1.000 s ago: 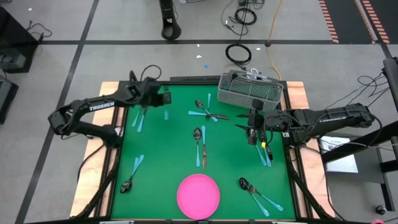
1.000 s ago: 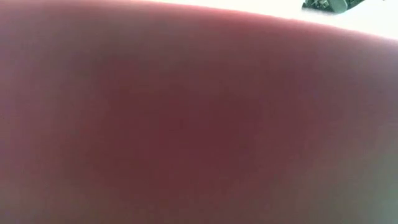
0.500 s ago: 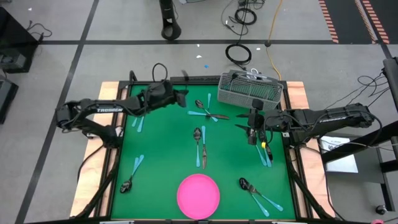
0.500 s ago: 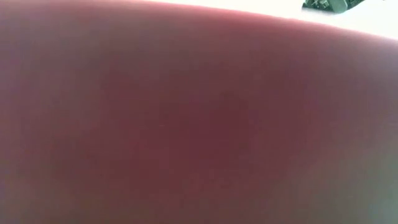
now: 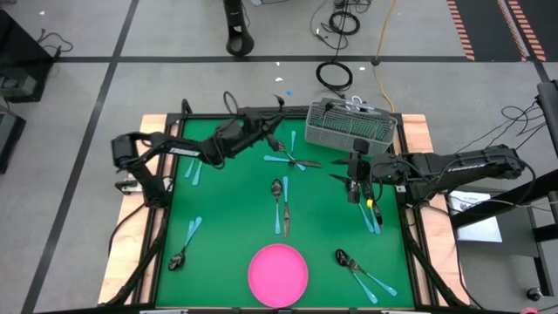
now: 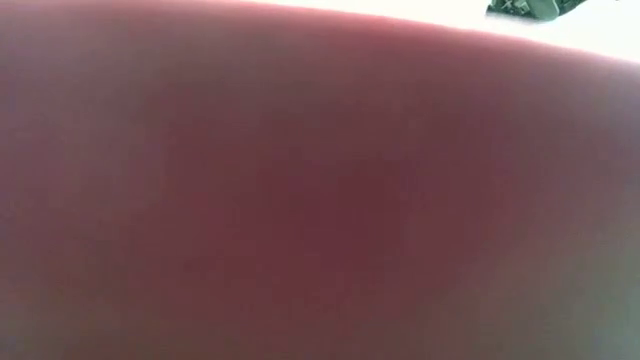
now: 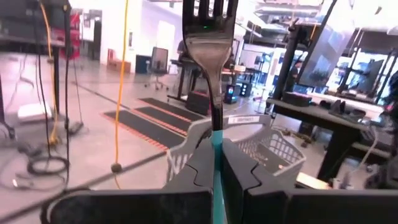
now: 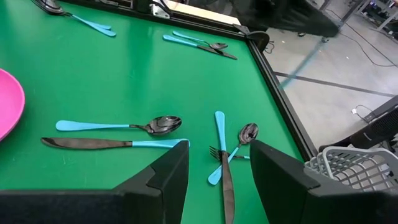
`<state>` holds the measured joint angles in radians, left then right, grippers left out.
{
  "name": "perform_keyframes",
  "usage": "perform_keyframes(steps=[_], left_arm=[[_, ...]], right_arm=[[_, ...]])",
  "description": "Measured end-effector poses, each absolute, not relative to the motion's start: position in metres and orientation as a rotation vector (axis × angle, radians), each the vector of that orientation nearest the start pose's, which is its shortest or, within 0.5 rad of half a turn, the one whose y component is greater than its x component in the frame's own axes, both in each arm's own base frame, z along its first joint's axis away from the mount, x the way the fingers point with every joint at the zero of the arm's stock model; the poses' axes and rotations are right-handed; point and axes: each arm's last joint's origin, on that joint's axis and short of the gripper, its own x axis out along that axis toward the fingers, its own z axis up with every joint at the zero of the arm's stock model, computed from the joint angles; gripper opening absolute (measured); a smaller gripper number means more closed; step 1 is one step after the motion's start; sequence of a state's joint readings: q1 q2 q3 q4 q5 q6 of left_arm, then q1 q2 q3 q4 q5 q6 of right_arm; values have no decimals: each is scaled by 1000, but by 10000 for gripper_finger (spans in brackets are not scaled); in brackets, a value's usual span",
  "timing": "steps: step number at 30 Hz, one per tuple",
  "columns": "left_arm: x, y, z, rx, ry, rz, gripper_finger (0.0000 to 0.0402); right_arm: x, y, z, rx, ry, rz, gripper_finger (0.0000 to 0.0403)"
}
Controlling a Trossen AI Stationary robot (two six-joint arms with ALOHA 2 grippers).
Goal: Sort silverware
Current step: Put the blue fork into the utensil holder
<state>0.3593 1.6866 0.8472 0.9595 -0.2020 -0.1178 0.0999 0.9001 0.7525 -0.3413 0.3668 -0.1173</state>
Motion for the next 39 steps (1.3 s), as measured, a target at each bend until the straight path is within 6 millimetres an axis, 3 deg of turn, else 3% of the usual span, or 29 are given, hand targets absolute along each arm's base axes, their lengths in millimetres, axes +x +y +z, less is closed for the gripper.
perform_keyframes(steps=[8,13,17,25,39], left_arm=[[379,158,249,-2,-154,570,3],[404,185,241,-11,-67,571,3],[418,195,237,-10,-70,558,3],[430,198,250,-4,-100,524,3],[429,203,238,-94,12,539,3]], right_arm=[[191,4,289,-223,501,-254,160],[190,4,287,-225,515,-254,160],[189,4,286,-228,536,-252,160],[188,4,278,-237,562,-249,160],[190,4,280,-228,521,-252,160]])
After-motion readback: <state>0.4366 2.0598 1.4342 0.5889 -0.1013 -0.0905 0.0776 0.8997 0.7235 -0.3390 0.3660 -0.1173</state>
